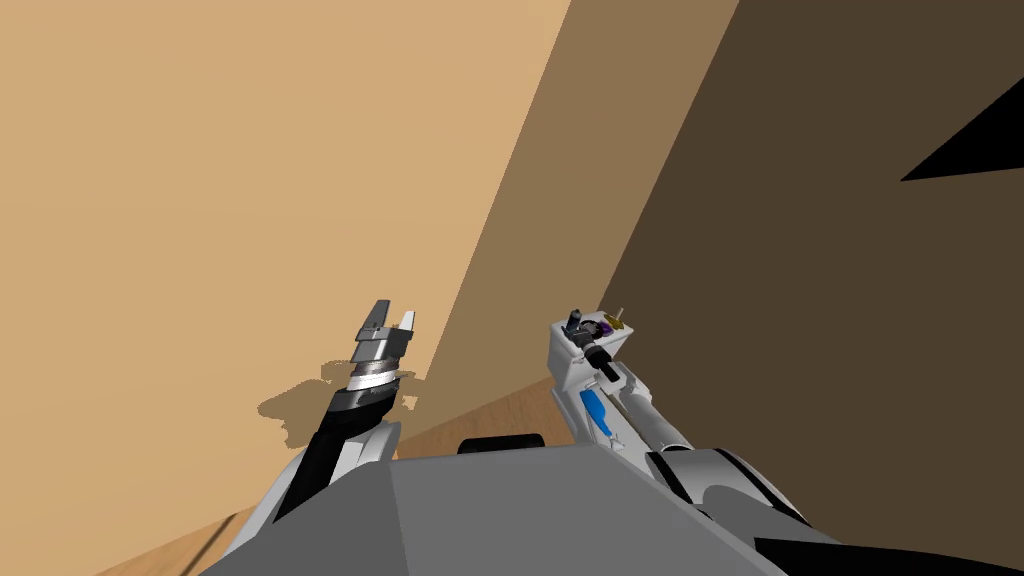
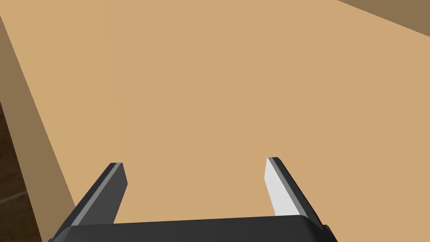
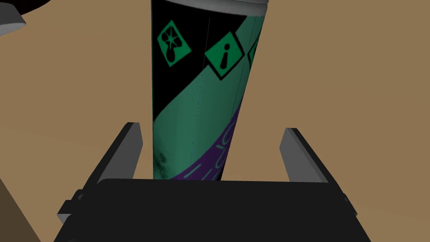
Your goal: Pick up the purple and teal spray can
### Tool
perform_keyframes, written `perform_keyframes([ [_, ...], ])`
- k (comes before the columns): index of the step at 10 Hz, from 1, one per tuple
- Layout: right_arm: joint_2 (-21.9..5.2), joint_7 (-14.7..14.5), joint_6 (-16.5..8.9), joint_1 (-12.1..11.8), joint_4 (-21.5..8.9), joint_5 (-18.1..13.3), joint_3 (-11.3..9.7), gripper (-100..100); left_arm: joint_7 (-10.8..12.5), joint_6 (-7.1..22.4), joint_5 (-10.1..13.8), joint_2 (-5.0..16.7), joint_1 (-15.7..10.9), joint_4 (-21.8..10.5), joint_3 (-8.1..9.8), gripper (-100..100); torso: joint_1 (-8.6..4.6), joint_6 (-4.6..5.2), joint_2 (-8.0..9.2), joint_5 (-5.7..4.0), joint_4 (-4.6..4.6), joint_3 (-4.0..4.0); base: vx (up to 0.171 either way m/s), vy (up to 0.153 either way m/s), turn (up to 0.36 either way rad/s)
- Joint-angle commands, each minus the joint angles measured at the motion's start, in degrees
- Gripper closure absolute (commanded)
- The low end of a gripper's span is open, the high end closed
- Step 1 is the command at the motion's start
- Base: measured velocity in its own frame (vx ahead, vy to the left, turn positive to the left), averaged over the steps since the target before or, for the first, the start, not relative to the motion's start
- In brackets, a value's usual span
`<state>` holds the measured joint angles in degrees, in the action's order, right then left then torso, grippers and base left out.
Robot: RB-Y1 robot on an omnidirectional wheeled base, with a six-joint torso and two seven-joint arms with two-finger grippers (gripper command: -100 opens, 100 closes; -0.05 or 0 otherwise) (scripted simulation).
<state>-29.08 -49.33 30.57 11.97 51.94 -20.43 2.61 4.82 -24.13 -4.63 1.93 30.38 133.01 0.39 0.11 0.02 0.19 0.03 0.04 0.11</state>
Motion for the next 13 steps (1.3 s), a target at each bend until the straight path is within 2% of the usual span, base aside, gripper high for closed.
perform_keyframes([
  [1, -0.41, -0.69, 1.19, 2.86, -2.86, 0.56, -0.74, -100, 0.0, 0.0, 0.0, 0.0, 0.0, 0.0, 0.0, 0, 0.0, 0.0, 0.0, 0.0, 0.0, 0.0, -0.047, 0.017, -0.082],
  [2, -0.41, -0.69, 1.19, 4.74, -4.83, 0.56, -0.74, -100, 0.0, 0.0, 0.0, 0.0, 0.0, 0.0, 0.0, 0, 0.01, -0.03, 0.0, 0.0, 0.0, 0.0, -0.026, 0.013, 0.001],
  [3, -0.41, -0.69, 1.19, 4.85, -6.55, 0.56, -0.74, -100, 0.0, 0.0, 0.0, 0.0, 0.0, 0.0, 0.0, 0, 0.01, -0.04, -0.06, 0.0, -0.01, -0.03, -0.006, 0.006, 0.016],
  [4, -1.35, -1.62, 2.36, 7.2, -7.97, 1.66, -2.59, -100, 0.0, 0.0, 0.0, 0.0, 0.0, 0.0, 0.0, 0, -0.02, -0.02, -0.11, -0.01, -0.03, -0.06, -0.04, 0.013, -0.131],
  [5, -1.35, -1.62, 2.36, 8.33, -8.95, 1.66, -2.59, -100, 0.0, 0.0, 0.0, 0.0, 0.0, 0.0, 0.0, 0, -0.01, 0.0, -0.03, -0.01, -0.01, -0.02, -0.049, 0.019, -0.087],
  [6, -1.35, -1.62, 2.36, 10.1, -10.97, 1.66, -2.59, -100, 0.0, 0.0, 0.0, 0.0, 0.0, 0.0, 0.0, 0, 0.01, -0.02, 0.0, 0.0, 0.0, 0.0, -0.026, 0.009, 0.003],
  [7, -2.29, -2.55, 3.53, 12.43, -14.09, 2.77, -4.43, -100, 0.0, 0.0, 0.0, 0.0, 0.0, 0.0, 0.0, 0, 0.0, -0.04, -0.06, 0.0, -0.01, -0.03, -0.043, 0.009, -0.126],
  [8, -2.29, -2.55, 3.53, 14.57, -16.81, 2.77, -4.43, -100, 0.0, 0.0, 0.0, 0.0, 0.0, 0.0, 0.0, 0, -0.01, 0.01, -0.02, -0.01, -0.01, -0.01, -0.048, 0.018, -0.083],
  [9, -2.29, -2.55, 3.53, 15.46, -18.63, 2.77, -4.43, -100, 0.0, 0.0, 0.0, 0.0, -0.01, 0.0, 0.0, 0, 0.01, -0.02, 0.0, 0.0, 0.0, 0.01, -0.027, 0.011, 0.01],
  [10, -2.27, -2.58, 3.81, 14.85, -17.71, 2.74, -4.33, -100, 0.0, 0.0, 0.0, 0.0, -0.01, 0.0, 0.0, 0, 0.0, -0.03, -0.04, -0.01, -0.01, -0.02, -0.008, 0.003, 0.006],
  [11, -2.26, -2.59, 3.72, 14.94, -17.86, 2.75, -4.35, 100, 0.0, 0.0, 0.0, 0.0, 0.0, 0.0, 0.0, 0, -0.02, -0.02, -0.1, -0.01, -0.02, -0.05, 0.0, 0.0, 0.0],
  [13, -2.19, -2.5, 3.75, 14.93, -17.84, 2.78, -4.35, 100, 0.0, 0.0, 0.0, 0.0, 0.0, 0.0, 0.0, 0, -0.03, 0.01, -0.15, 0.02, -0.03, -0.08, 0.0, 0.0, 0.0],
])
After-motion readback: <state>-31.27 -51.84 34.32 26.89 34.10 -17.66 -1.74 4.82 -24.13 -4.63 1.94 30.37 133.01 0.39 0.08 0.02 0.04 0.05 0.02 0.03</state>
